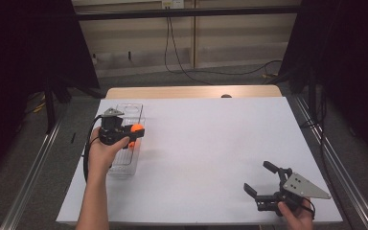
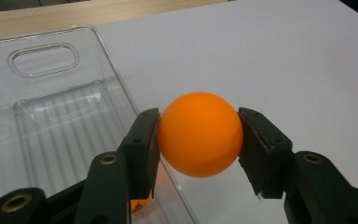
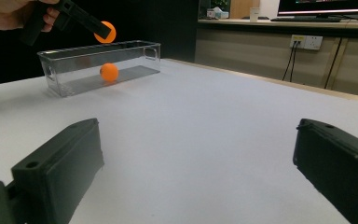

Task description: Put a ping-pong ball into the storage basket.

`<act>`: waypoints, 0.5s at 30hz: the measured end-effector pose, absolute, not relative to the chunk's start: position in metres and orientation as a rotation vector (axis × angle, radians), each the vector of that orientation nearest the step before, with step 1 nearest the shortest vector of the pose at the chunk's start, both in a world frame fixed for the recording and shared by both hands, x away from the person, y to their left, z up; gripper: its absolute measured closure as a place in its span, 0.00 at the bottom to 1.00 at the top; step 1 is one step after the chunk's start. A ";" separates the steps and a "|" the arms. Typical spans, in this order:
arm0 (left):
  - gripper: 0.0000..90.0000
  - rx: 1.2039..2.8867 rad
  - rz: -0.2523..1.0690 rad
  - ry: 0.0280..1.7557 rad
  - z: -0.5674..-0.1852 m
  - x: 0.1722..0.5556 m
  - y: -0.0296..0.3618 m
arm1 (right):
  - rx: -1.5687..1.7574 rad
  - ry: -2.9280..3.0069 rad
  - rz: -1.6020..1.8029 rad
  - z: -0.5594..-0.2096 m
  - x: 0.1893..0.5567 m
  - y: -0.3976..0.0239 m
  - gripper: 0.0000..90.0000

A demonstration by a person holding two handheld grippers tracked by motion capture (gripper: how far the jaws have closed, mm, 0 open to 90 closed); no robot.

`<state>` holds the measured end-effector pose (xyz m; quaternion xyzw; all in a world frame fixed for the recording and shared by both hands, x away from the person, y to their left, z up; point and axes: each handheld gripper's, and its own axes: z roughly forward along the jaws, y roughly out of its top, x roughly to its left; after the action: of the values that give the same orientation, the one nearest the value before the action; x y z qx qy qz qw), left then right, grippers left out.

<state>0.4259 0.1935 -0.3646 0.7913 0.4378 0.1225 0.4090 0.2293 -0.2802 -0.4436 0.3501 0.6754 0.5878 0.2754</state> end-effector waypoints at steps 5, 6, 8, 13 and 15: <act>0.56 1.995 0.333 1.124 -0.366 0.427 0.197 | 0.939 1.818 1.581 -0.444 0.229 -0.280 0.01; 0.57 1.996 0.337 1.125 -0.366 0.427 0.199 | 0.939 1.818 1.581 -0.444 0.229 -0.280 0.01; 0.57 1.990 0.341 1.132 -0.367 0.428 0.201 | 0.940 1.817 1.581 -0.444 0.229 -0.280 0.01; 0.56 1.988 0.369 1.153 -0.368 0.428 0.203 | 0.940 1.818 1.580 -0.444 0.230 -0.280 0.01; 0.56 1.989 0.376 1.153 -0.367 0.428 0.204 | 0.940 1.819 1.577 -0.444 0.230 -0.280 0.01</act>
<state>0.4280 0.2036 -0.3675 0.7843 0.4548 0.1483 0.3950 0.2298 -0.2798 -0.4441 0.3498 0.6766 0.5868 0.2749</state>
